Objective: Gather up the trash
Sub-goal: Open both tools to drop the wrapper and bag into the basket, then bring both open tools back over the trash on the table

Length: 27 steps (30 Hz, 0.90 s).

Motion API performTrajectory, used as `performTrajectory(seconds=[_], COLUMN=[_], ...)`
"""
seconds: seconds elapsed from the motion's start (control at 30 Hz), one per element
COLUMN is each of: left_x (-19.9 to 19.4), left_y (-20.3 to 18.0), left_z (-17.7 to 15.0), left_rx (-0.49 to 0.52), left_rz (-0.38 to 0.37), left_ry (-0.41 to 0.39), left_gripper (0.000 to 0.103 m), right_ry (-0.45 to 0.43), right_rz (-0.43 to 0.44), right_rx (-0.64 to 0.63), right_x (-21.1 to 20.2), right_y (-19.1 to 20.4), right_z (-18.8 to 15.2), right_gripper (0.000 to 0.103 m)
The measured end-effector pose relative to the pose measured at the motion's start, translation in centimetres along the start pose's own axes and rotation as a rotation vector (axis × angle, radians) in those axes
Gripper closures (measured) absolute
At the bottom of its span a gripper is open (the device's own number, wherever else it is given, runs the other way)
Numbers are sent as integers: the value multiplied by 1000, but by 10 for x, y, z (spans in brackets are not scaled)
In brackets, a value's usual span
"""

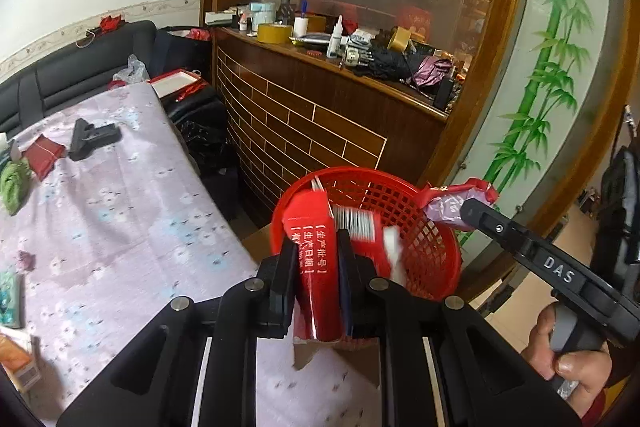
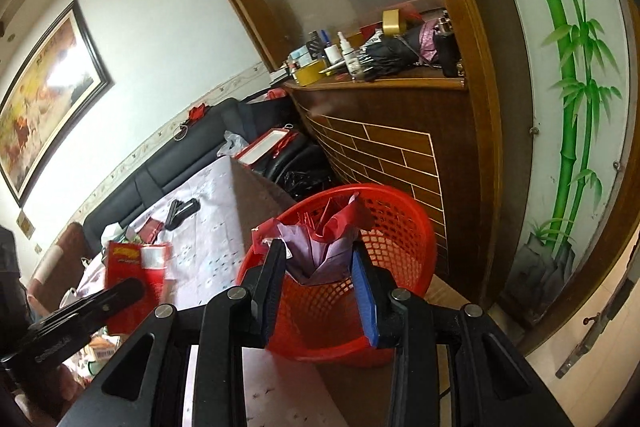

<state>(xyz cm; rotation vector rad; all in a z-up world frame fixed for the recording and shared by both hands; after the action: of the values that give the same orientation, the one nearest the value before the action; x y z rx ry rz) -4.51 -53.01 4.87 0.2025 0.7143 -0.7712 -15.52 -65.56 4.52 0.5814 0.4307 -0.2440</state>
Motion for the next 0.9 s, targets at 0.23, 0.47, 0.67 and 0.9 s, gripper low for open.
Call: performTrajectory(seconds=[0.23,0.47,0.67,0.9], left_x=[16,-9,-50,-102], left_y=[1,21,50,105], left_z=[-2,-17,-42,-76], left_rx=[-13,-44,-40,-84], left_rz=[2,4,65,154], left_ry=[12,6,-26,-48], left_gripper=[51,46,44,42], right_ry=[8,21,21,66], right_rz=[-24,-9,9,78], right_rx=[25,36,34,-19], right_x=[19,24,15,14], right_y=[-24,-29,-18,29], right_z=[13,8,1,-26], right_gripper=[64,50,39,37])
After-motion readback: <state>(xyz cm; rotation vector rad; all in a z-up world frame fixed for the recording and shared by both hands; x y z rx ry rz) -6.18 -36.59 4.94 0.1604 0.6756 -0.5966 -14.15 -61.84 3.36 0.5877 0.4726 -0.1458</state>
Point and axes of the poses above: each gripper's, at about its wrist camera, not at the fingertips, and x roughly the way its jaws point, y to its left, z to its top, the point moved 7 cm from there along x, roughly the way its jaws point, and after that the axes turned 7 degrees about z, right-handed, at the moved point
